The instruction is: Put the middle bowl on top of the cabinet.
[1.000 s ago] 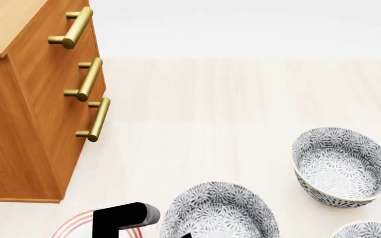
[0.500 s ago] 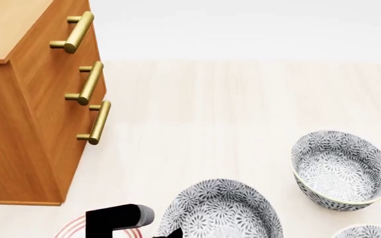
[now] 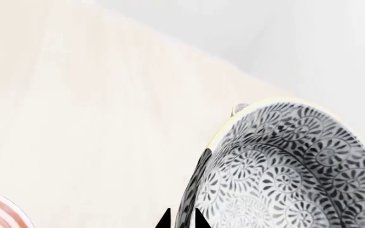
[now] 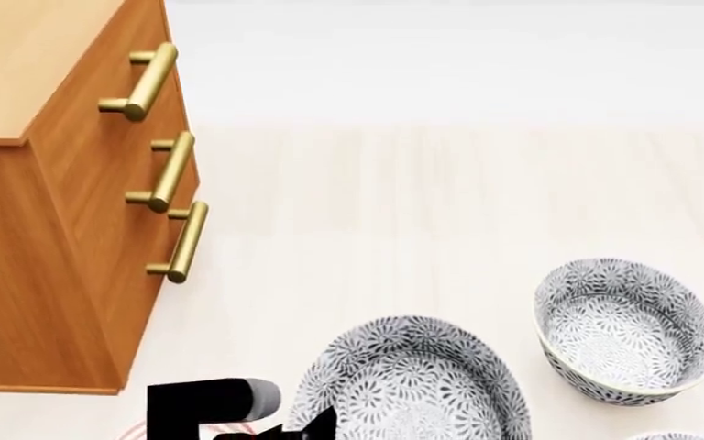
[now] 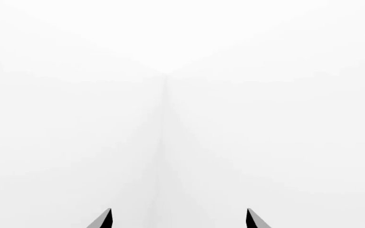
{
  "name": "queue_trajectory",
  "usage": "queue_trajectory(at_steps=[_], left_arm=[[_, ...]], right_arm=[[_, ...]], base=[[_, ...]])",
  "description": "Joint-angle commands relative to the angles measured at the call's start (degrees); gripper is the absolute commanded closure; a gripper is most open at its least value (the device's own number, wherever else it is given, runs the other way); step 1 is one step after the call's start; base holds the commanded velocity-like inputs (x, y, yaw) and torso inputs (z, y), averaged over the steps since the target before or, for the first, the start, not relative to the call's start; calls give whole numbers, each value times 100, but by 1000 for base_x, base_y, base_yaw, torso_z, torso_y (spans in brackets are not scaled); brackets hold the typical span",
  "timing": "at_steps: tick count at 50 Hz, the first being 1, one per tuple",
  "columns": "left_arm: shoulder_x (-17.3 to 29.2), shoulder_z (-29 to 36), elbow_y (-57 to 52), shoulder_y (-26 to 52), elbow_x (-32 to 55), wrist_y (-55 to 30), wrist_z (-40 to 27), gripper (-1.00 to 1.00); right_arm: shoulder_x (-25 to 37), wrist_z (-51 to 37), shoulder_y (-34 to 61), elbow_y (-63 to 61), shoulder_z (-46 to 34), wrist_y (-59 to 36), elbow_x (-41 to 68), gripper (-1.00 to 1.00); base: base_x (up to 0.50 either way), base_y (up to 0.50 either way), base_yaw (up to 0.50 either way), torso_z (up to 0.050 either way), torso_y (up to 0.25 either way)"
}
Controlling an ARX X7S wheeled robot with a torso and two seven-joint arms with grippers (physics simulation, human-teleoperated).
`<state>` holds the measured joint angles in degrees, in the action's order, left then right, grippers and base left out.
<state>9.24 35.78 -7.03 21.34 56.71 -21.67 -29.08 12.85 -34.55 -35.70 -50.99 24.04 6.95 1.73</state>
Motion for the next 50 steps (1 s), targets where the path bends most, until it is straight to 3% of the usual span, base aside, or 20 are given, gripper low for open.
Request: queue_trajectory(at_steps=[1,29,40,50], left_arm=[[138,83,-435,28,-149,93,-81,100],[753,47,-1894,-152,-316,399,-40,100],[1009,-90,-2733,138,-265,226,-415,100],[1162,-294,-3316,605,285,-69,-770,100]], right_arm=[[3,-15,30,-14,-56,-37,-50,-100],[-12,-101,181,-87,-326,-215,-309,-100],[-17,-123,212,-130,-388,-270,-368,-100],[-39,-149,223,-205,-460,-332,-443,-100]], base=[[0,0,0,30,250],[0,0,0,30,249],[0,0,0,32,244],[0,0,0,33,239]])
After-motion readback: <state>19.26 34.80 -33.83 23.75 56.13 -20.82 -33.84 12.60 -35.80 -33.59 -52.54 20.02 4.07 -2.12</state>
